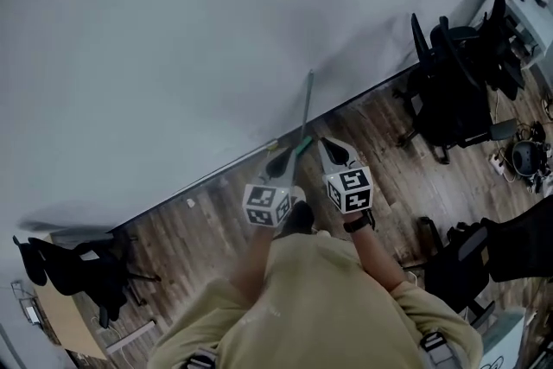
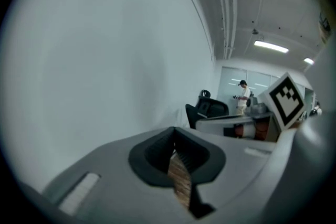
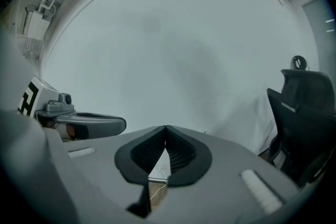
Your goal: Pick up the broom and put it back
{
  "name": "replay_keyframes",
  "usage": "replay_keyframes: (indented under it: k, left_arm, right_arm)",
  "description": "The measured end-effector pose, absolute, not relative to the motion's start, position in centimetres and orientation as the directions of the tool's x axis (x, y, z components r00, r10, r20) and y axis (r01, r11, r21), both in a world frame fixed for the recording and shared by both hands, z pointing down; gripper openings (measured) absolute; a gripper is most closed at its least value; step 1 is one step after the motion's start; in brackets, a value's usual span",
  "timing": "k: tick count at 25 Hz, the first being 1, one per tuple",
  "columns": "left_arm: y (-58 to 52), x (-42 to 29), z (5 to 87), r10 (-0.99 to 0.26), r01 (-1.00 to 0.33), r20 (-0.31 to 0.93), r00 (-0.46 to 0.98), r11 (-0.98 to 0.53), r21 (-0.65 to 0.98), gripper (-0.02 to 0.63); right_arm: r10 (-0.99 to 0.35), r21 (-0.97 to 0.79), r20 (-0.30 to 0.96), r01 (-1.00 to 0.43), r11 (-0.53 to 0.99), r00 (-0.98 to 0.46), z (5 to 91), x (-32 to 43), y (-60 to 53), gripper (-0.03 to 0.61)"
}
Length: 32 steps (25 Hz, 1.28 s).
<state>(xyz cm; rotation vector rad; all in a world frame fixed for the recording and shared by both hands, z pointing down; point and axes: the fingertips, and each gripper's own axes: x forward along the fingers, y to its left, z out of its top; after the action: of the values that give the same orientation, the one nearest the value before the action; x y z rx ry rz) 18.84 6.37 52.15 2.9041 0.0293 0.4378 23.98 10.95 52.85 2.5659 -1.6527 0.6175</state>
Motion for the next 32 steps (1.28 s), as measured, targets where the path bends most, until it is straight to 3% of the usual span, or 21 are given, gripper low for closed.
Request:
replay_keyframes:
  k: [9, 15, 20, 32]
  left_arm:
    - [-3.2, 24.8, 57.8, 0.008, -0.094, 0.299, 0.954, -0.94, 0.327, 0.0]
    - [-5.5, 28.7, 67.0, 0.04, -0.109, 0.417, 0.908, -0.939, 0.327, 0.0]
    - [-7.1, 34.7, 73.7, 0.012, -0.15, 0.475, 0.88, -0.941, 0.302, 0.0]
    - [-8.1, 41.3, 82.9, -0.023, -0.234, 0.546, 0.838, -0.918, 0.321, 0.0]
  right_arm:
    - [-0.833, -0.149, 0.426, -0.881, -0.448, 0.352, 57.8, 31.7, 2.3, 0.005]
    - [-0.794, -0.26, 0.516, -0.825, -0.502, 0.32, 67.7, 36.0, 1.1, 0.005]
    - [-0.785, -0.376, 0.587, -0.793, -0.479, 0.196, 78.7, 40.9, 0.3, 0.005]
    - [-0.778, -0.443, 0.609, -0.75, -0.492, 0.151, 93.3, 49.0, -3.3, 0.051]
